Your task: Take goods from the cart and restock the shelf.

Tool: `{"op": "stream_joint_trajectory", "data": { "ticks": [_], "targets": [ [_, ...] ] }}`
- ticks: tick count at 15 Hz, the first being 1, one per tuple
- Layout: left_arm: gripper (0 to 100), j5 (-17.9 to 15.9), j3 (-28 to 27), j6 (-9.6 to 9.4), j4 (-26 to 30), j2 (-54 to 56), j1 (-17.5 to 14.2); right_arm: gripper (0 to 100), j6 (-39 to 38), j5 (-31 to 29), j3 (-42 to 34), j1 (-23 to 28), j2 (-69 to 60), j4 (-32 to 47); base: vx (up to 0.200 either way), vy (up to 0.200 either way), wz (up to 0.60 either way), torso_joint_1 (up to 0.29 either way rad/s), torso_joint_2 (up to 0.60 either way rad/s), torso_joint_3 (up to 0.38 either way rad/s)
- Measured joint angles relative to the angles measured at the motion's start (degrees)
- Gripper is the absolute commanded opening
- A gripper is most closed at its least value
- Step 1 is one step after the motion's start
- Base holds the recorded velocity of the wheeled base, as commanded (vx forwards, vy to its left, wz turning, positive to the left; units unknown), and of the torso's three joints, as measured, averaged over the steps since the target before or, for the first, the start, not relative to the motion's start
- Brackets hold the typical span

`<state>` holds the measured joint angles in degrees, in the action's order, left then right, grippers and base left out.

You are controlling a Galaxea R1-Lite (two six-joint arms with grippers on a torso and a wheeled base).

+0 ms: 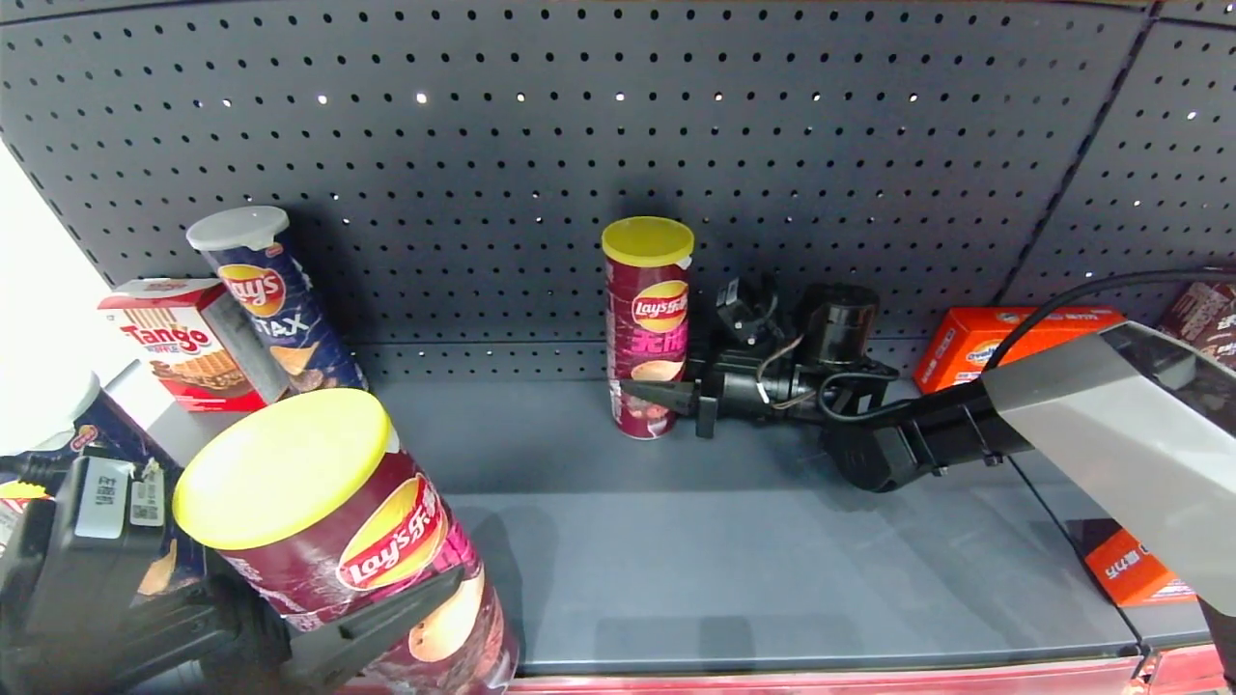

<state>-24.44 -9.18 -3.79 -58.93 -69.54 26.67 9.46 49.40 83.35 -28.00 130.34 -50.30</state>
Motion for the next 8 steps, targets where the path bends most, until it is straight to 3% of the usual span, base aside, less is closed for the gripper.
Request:
{"op": "stream_joint_trajectory", "data": {
  "ticks": [4, 8],
  "targets": [
    [0, 0.01, -0.11, -0.01, -0.07, 0.09, -0.05, 0, 0.0, -2.73, -2.76, -0.83, -3.72, 0.02, 0.0, 0.0, 0.0, 0.0, 0.0, 0.0],
    [0, 0.01, -0.57, 0.0, -0.11, 0.09, -0.09, 0, 0.04, -5.22, -13.06, -2.78, -12.29, -0.68, 0.0, 0.0, 0.0, 0.0, 0.0, 0.0]
  ]
}}
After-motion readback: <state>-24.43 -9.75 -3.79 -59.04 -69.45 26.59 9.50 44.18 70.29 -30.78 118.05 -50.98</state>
